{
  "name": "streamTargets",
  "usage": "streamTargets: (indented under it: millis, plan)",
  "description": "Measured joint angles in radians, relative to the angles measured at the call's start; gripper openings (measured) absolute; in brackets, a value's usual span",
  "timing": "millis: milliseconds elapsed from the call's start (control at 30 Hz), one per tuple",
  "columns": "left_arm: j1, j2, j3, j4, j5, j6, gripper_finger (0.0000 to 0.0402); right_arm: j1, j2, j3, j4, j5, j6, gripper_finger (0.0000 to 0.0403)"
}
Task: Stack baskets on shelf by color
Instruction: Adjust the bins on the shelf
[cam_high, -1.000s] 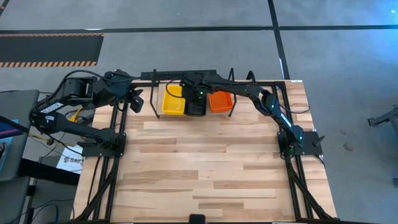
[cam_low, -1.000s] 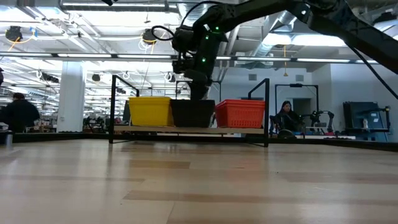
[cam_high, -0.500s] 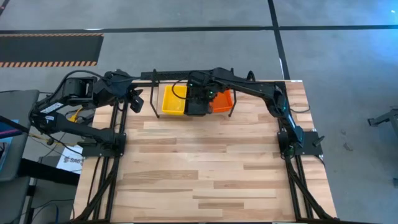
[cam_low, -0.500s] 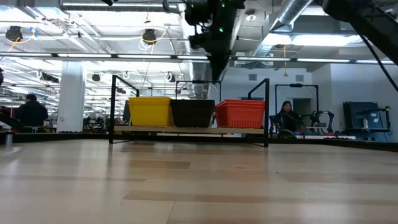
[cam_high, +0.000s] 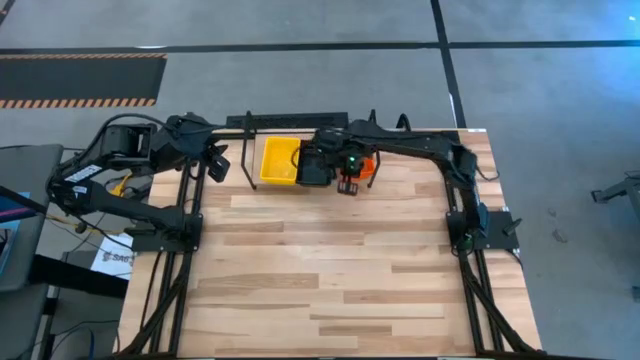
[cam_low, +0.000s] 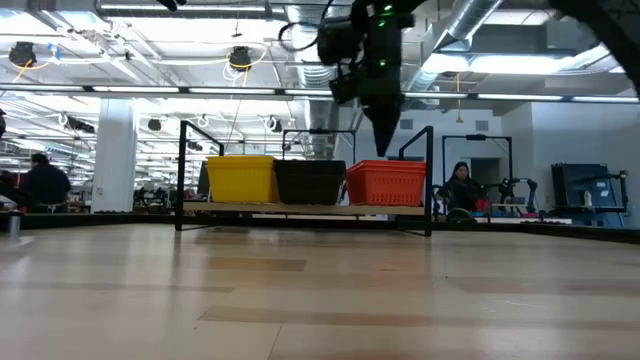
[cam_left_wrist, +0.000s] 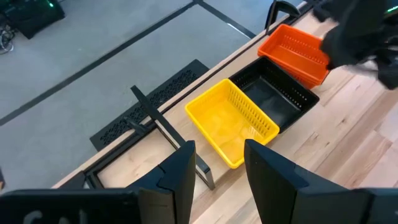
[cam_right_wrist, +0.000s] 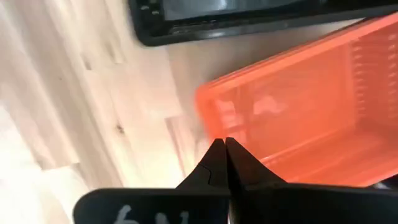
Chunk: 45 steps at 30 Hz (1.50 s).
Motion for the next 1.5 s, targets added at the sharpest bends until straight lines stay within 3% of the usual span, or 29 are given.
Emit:
streamTargets:
  millis: [133, 300, 600, 1267, 1500]
  plan:
    - [0.000, 0.000, 0.000, 0.005, -0.001, 0.010, 0.0126, 0.003, -0.139, -0.186, 0.145, -0.005, 0.047, 0.0000]
    - [0.000, 0.000, 0.000, 0.013, -0.002, 0.018, 0.0126, -0.042, -0.203, -0.320, 0.323, -0.004, 0.027, 0.0000]
    - [0.000, 0.000, 0.000, 0.014, 0.000, 0.008, 0.0126, -0.092, -0.153, -0.317, 0.417, -0.037, -0.062, 0.0000]
    - [0.000, 0.000, 0.000, 0.014, 0.000, -0.019, 0.0126, -0.043, -0.143, -0.314, 0.604, -0.085, -0.052, 0.0000]
    - [0.000, 0.000, 0.000, 0.014, 0.001, -0.019, 0.0126, -0.029, -0.150, -0.299, 0.490, -0.080, -0.015, 0.0001]
